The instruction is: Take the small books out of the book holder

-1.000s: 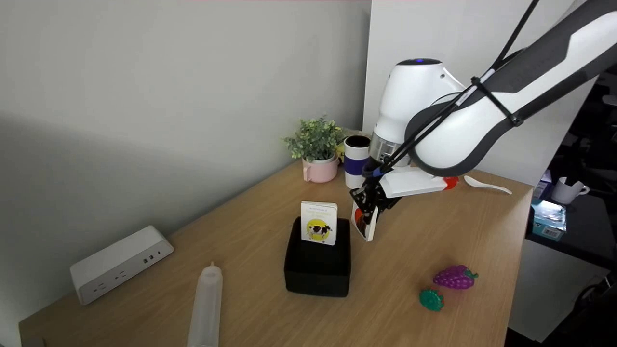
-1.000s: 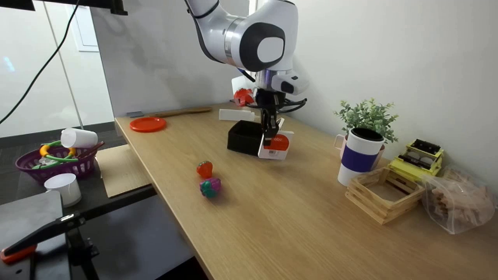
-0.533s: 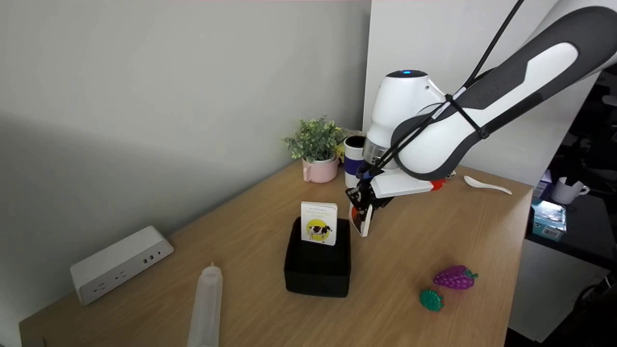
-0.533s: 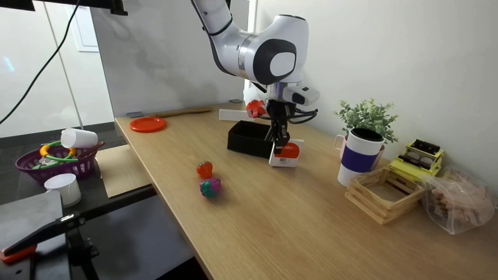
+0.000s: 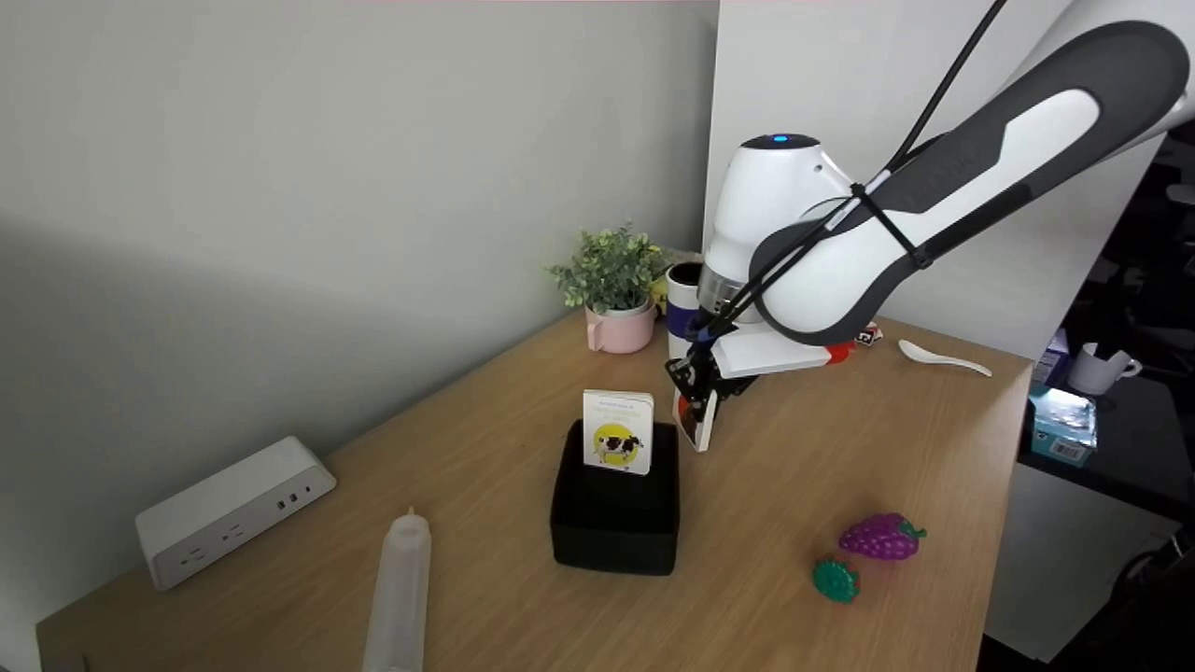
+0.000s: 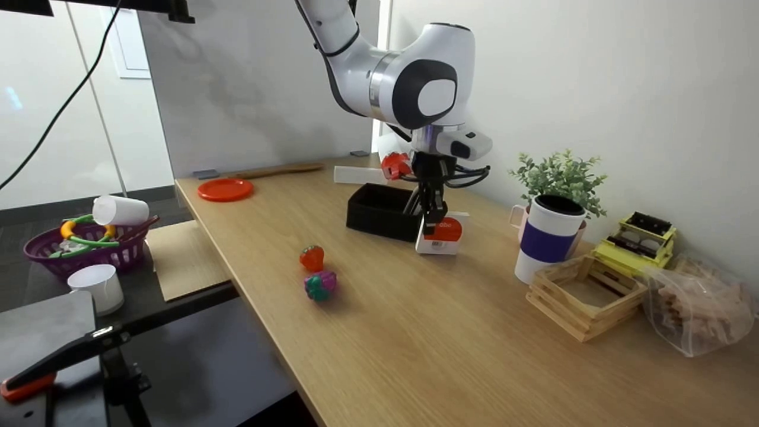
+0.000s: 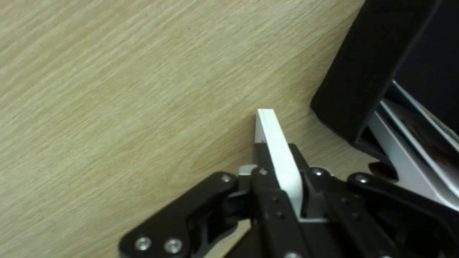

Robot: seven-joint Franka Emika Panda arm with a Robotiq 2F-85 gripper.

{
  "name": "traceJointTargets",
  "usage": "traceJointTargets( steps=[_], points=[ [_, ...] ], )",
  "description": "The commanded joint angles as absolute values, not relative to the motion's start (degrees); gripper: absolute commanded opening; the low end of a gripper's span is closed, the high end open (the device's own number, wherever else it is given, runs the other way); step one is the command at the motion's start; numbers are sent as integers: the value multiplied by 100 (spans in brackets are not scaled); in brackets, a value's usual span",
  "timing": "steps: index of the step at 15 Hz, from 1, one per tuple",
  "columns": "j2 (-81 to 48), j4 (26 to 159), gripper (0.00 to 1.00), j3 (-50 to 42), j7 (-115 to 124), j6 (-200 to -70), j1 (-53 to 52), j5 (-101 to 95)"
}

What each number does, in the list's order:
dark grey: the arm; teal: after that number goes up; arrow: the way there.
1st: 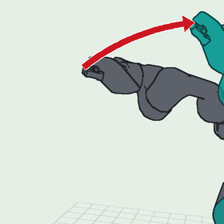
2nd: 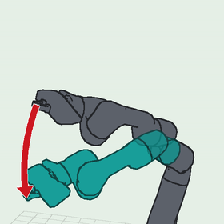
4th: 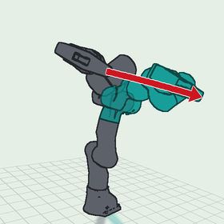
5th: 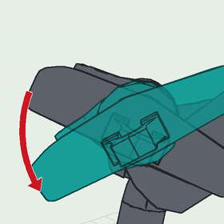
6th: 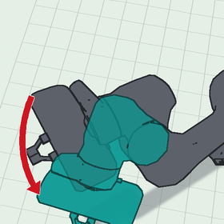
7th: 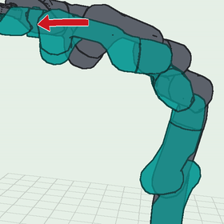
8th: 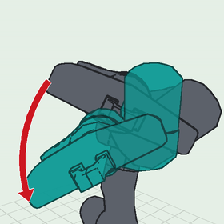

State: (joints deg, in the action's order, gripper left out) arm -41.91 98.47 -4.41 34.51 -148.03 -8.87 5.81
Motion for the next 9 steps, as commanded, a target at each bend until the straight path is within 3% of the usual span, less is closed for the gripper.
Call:
traceJointTargets(
  steps=[1,5,6,9],
  points=[
    [-4221,9708,4,-770,3697,-14460,-1124,379],
    [-4237,9645,4,-912,3863,-14217,-1218,222],
    [-4246,9627,32,-922,3898,-14181,-1225,194],
    [-4250,9584,53,-915,3959,-14096,-1225,139]
  ],
)
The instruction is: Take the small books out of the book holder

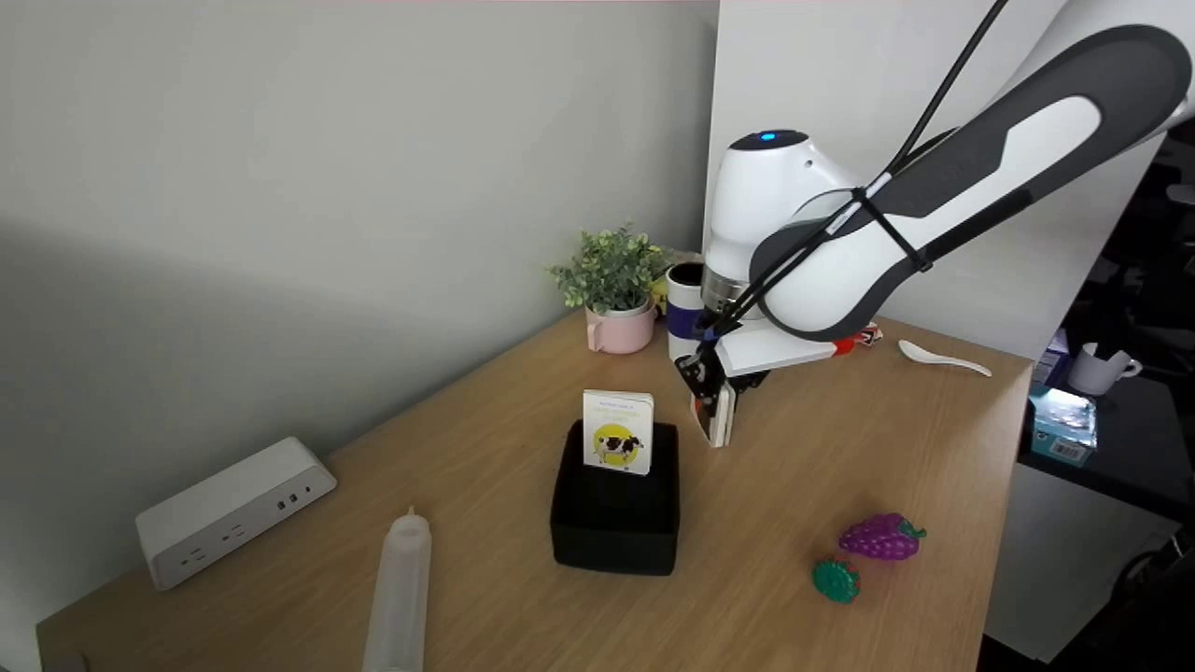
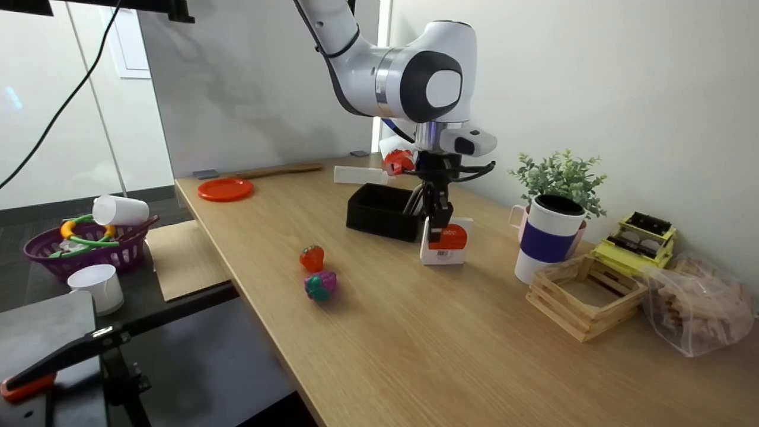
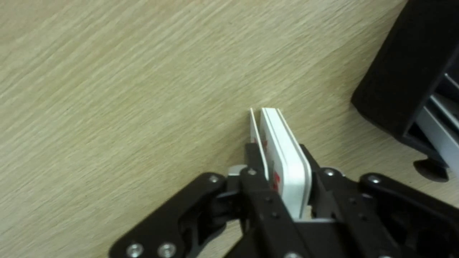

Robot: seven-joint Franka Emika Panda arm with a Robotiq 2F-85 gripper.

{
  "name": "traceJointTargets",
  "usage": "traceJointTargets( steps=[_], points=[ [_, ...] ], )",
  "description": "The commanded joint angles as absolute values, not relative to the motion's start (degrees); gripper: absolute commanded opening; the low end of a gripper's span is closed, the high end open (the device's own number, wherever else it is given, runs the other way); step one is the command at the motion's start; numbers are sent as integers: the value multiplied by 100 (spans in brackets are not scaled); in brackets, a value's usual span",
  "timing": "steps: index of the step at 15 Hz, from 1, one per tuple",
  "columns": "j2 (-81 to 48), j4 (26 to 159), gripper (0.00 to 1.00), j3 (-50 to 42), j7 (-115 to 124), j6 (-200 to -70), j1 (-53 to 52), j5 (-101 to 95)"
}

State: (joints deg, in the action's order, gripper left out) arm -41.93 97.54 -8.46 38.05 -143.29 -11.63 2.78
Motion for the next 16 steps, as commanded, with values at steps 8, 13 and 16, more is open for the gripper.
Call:
traceJointTargets(
  steps=[8,13,16],
  points=[
    [-3980,9777,100,-977,4135,-14182,-1329,10],
    [-3374,10171,100,-1007,4319,-14305,-1526,-357],
    [-3046,10334,100,-769,4068,-14374,-1424,-349]
  ],
)
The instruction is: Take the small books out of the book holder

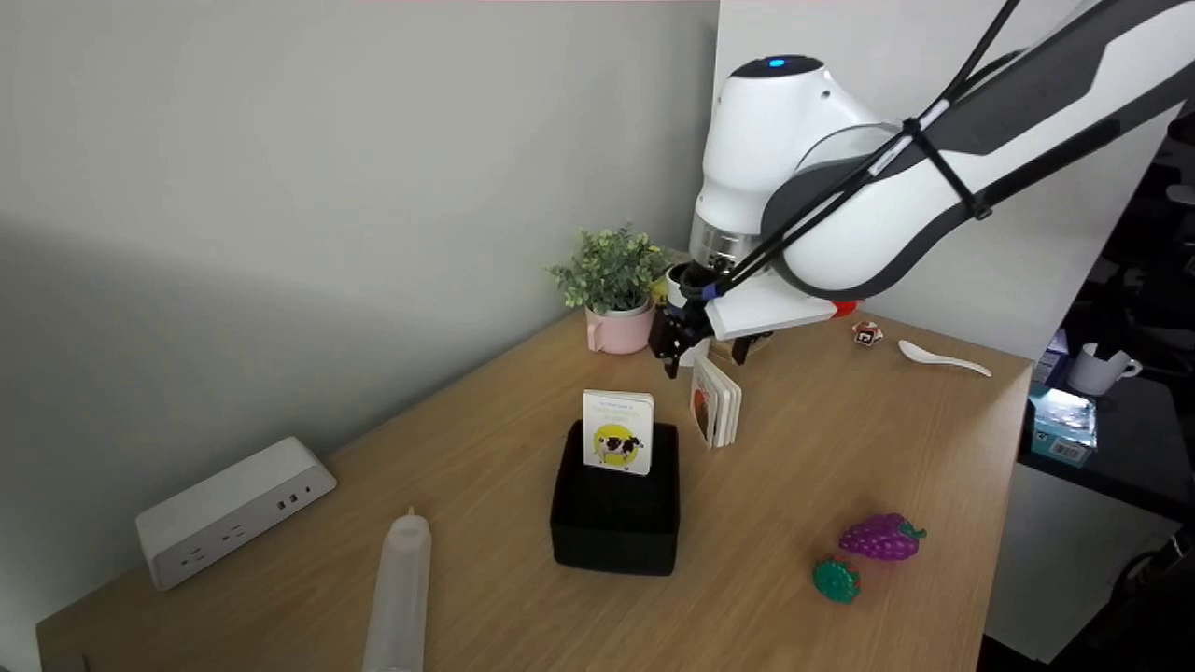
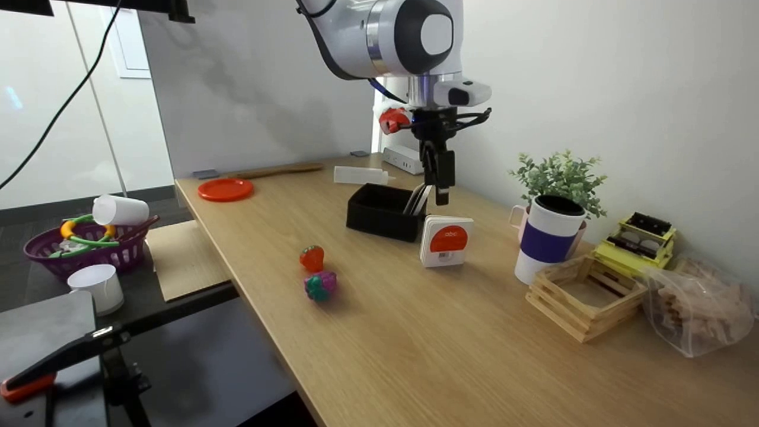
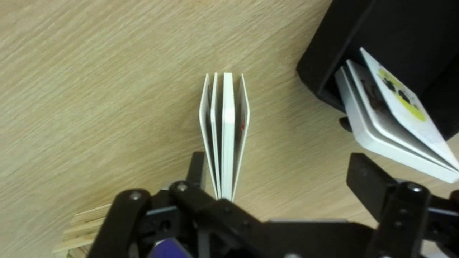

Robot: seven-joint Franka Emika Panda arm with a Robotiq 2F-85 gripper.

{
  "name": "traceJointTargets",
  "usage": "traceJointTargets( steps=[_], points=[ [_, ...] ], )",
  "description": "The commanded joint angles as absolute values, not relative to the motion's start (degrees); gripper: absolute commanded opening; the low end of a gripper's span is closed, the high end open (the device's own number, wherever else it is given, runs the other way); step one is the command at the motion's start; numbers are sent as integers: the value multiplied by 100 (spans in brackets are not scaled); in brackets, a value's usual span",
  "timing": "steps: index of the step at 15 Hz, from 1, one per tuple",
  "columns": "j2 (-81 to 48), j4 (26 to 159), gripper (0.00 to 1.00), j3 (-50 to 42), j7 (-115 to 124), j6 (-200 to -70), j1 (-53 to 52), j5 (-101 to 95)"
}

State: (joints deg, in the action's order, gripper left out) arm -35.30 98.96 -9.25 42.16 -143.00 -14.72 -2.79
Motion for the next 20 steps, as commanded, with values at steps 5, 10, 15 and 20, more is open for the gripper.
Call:
traceJointTargets(
  steps=[5,10,15,20],
  points=[
    [-2829,10398,100,186,2485,-14423,-794,629],
    [-3039,10152,100,1016,431,-13958,-102,1906],
    [-3044,10157,100,1153,-936,-12630,216,2111],
    [-3052,10119,100,953,-1186,-11863,79,1985]
  ],
)
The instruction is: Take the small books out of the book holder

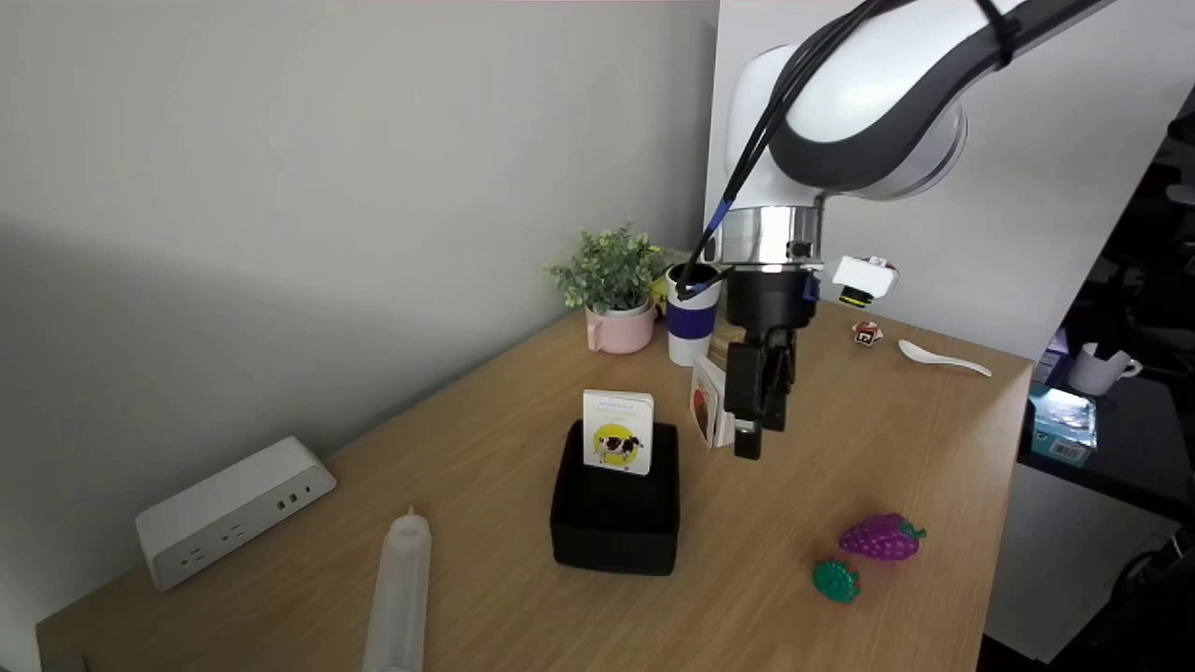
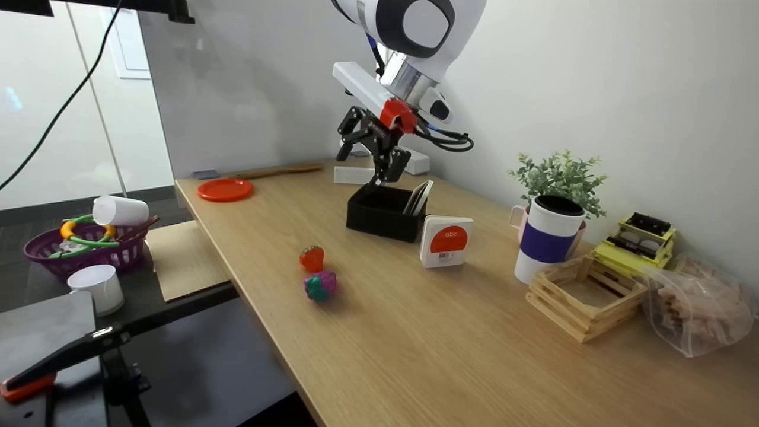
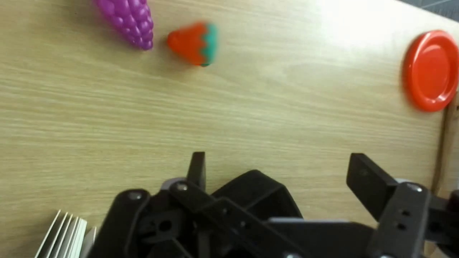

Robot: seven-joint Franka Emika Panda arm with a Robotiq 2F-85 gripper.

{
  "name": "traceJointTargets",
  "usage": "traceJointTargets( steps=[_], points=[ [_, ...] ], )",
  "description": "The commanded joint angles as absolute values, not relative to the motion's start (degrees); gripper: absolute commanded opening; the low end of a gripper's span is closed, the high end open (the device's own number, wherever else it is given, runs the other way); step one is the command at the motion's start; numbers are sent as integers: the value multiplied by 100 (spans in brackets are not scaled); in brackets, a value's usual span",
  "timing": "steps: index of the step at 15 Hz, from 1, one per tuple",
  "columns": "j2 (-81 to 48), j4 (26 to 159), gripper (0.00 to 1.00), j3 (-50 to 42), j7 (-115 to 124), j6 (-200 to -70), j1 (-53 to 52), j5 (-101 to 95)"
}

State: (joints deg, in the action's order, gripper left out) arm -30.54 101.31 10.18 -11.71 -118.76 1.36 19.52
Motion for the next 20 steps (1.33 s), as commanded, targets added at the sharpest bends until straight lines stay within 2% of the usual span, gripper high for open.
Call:
traceJointTargets(
  steps=[1,11,19,20],
  points=[
    [-3052,10110,100,953,-1228,-11782,80,1983],
    [-3132,9904,100,774,-1925,-12027,25,811],
    [-3518,9193,100,966,-3575,-11632,168,761],
    [-3283,9536,100,920,-3326,-11839,107,824]
  ],
)
